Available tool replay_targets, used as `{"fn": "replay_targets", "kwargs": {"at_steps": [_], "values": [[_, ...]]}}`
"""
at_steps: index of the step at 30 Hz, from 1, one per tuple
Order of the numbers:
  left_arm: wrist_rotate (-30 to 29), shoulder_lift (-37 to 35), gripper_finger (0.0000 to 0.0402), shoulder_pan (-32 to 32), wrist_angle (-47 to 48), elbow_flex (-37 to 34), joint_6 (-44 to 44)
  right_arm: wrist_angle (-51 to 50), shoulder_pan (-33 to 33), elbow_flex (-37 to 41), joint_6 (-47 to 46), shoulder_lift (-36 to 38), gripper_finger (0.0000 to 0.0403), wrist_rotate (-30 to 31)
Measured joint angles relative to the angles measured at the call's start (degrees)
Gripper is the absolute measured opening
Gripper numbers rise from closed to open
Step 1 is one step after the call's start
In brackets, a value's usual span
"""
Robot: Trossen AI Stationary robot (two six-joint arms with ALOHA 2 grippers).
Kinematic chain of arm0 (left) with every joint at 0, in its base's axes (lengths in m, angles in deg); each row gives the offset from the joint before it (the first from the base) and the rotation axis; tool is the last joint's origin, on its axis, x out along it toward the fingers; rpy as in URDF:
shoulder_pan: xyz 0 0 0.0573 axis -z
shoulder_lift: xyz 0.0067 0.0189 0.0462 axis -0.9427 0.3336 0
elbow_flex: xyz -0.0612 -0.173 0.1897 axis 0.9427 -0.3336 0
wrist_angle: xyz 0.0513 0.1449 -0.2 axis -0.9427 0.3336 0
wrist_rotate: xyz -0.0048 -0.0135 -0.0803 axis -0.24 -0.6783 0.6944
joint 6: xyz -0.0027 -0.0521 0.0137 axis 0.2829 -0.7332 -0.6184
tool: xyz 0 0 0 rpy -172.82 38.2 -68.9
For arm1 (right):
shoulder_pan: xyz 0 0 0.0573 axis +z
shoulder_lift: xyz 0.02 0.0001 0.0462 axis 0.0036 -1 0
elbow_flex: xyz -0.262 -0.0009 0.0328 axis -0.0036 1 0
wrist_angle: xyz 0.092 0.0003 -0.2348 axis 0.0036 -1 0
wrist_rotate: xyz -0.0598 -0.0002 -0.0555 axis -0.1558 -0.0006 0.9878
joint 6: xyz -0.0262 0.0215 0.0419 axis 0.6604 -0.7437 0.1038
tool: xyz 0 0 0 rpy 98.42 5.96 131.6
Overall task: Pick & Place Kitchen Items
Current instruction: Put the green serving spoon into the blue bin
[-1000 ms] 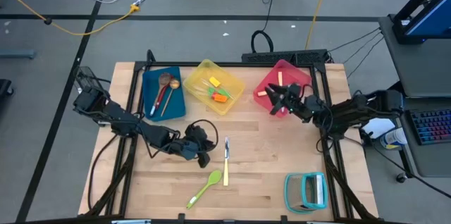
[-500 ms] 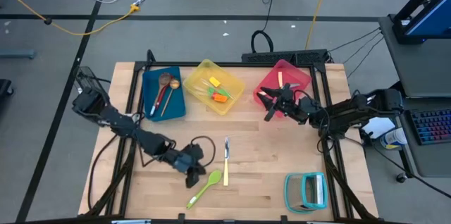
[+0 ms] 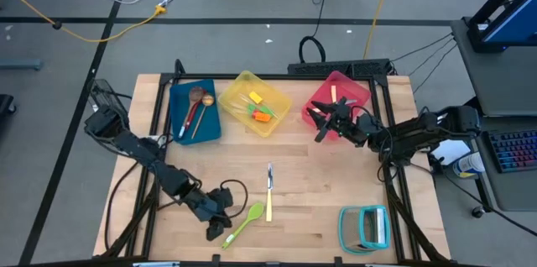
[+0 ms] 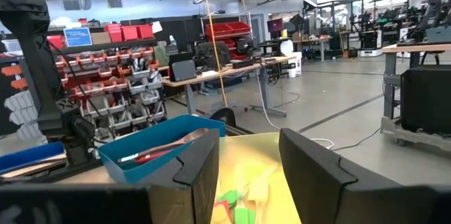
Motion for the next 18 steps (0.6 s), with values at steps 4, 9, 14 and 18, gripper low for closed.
{"fn": "replay_targets", "kwargs": {"at_steps": [4, 9, 14, 18], "values": [[1.34, 0.0, 0.0058, -0.55, 0.89, 0.0, -3.85, 0.17, -0.07, 0.0, 0.01, 0.0, 0.0141, 0.0], [1.36, 0.0, 0.0058, -1.02, 0.92, 0.0, -5.03, 0.2, -0.07, 0.0, 0.56, 0.0, 0.0141, 0.0], [-1.43, 0.02, 0.0058, -0.92, -0.86, 0.0, -8.51, 0.2, -0.07, 0.0, 0.62, 0.0, 0.0141, 0.0], [-2.51, 0.02, 0.0058, -2.3, 0.26, 0.0, -5.82, 0.19, -0.07, 0.0, 0.23, 0.0, 0.0141, -0.02]]}}
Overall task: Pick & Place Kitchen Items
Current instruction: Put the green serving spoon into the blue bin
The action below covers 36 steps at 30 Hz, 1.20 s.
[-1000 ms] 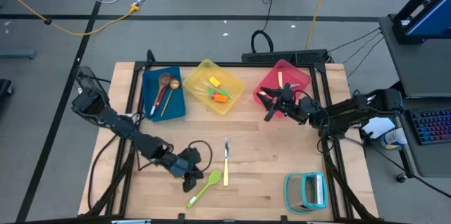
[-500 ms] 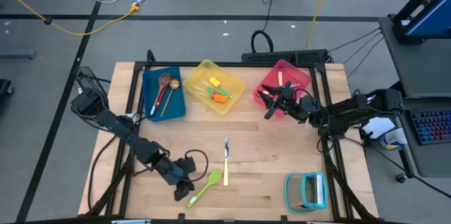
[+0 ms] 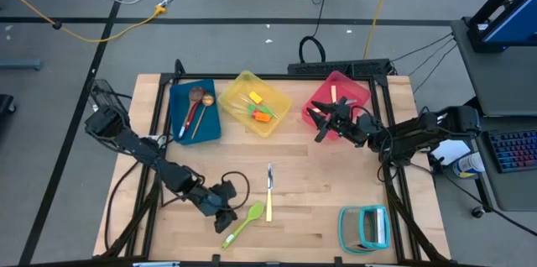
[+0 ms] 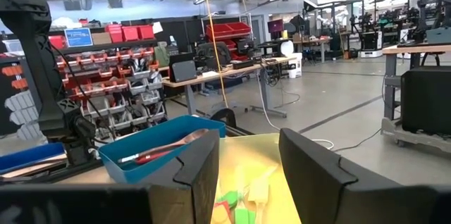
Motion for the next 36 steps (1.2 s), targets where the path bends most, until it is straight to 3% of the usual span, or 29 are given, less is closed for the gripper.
{"fn": "replay_targets", "kwargs": {"at_steps": [6, 18, 21, 29, 36], "values": [[0.24, 0.0, 0.0058, -0.43, 2.26, 0.0, -5.78, -0.39, 0.0, 0.0, -0.07, -0.01, 0.0141, 0.0], [1.32, 0.0, 0.0058, -2.12, -1.5, 1.38, -8.51, -0.88, 0.0, 0.0, 0.09, 0.0, 0.0141, 0.0], [1.29, 0.0, 0.0058, -2.94, 3.91, 4.66, -7.45, -0.84, 0.0, 0.0, 0.19, 0.0, 0.0141, 0.0], [-1.35, 0.04, 0.0058, -4.07, 36.41, 21.1, -3.57, -0.87, 0.0, 0.0, 0.19, 0.0, 0.0141, 0.0], [-3.03, 0.03, 0.0059, -3.96, 38.12, 23.23, -2.66, -1.61, 0.02, 0.0, 1.31, 0.0, 0.0141, 0.0]]}}
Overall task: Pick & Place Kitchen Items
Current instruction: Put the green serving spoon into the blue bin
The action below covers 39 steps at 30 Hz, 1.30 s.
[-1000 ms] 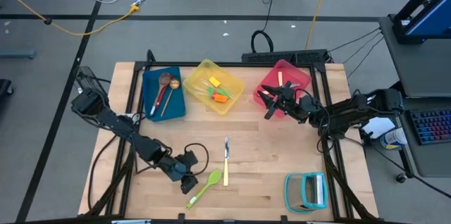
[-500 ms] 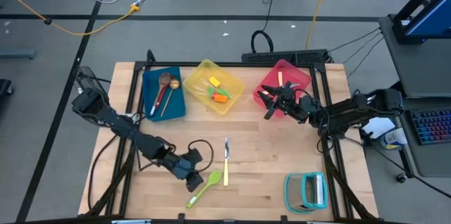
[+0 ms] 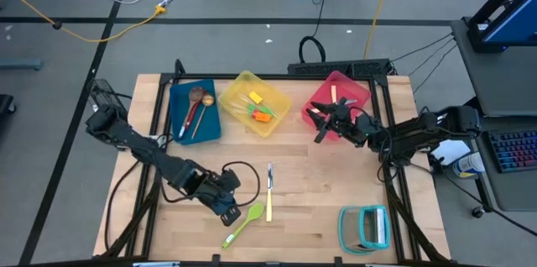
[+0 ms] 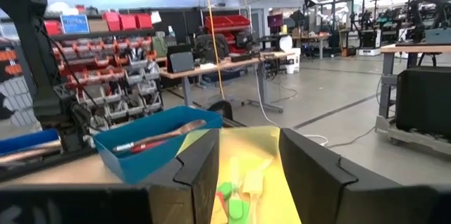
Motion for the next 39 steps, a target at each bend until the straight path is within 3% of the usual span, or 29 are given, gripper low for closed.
{"fn": "replay_targets", "kwargs": {"at_steps": [12, 16, 21, 26, 39], "values": [[10.34, 9.88, 0.0137, 0.02, -10.35, 0.08, -6.34, -6.36, 0.52, -0.02, -7.03, 0.0, 0.0141, -0.18], [12.86, 14.5, 0.014, 0.71, -7.41, 3.47, -7.42, -9.3, 1.7, -0.02, -9.24, -0.02, 0.0141, -0.24], [12.83, 21.18, 0.014, 1.75, 1.09, 11.66, -7.06, -9.49, 4.93, 0.22, -9.51, -0.01, 0.0141, -2.81], [8.4, 26.89, 0.014, 2.67, 4.27, 18.19, -2.63, -9.59, 8.31, 0.42, -9.53, -0.02, 0.0141, -3.23], [5.22, 28.49, 0.014, 3.15, 11.23, 19.74, -3.48, -10.42, 15.62, 0.44, -9.51, -0.02, 0.0141, -3.26]]}}
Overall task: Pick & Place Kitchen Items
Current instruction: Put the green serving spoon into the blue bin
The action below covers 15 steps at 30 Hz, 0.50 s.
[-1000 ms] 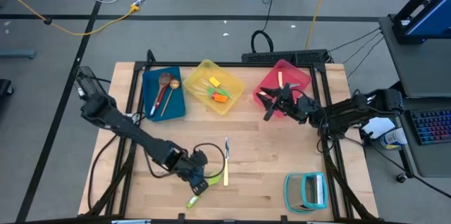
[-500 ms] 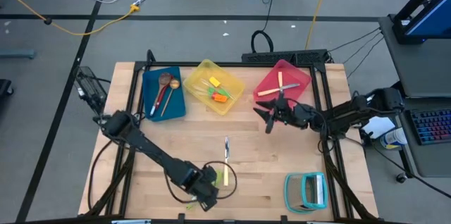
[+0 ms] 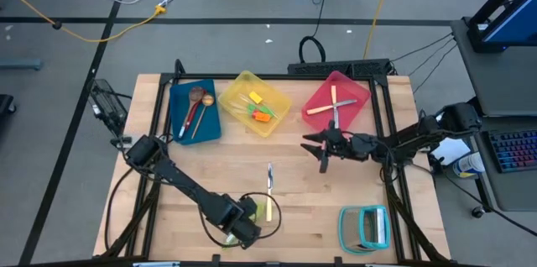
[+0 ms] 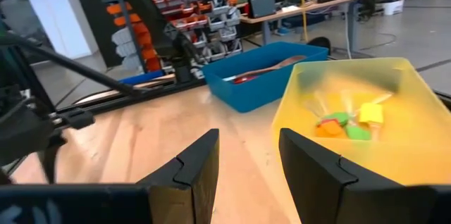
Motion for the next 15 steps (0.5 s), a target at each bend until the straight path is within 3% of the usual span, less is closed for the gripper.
{"fn": "replay_targets", "kwargs": {"at_steps": [7, 15], "values": [[-5.04, 0.0, 0.014, 1.06, -3.49, 0.0, 0.62, -0.02, 1.71, 0.0, 0.41, 0.0, 0.0141, 0.08], [-5.97, 1.46, 0.014, 2.09, -2.25, -0.04, -0.41, -0.38, 1.8, 0.0, 0.42, 0.0, 0.0141, 0.11]]}}
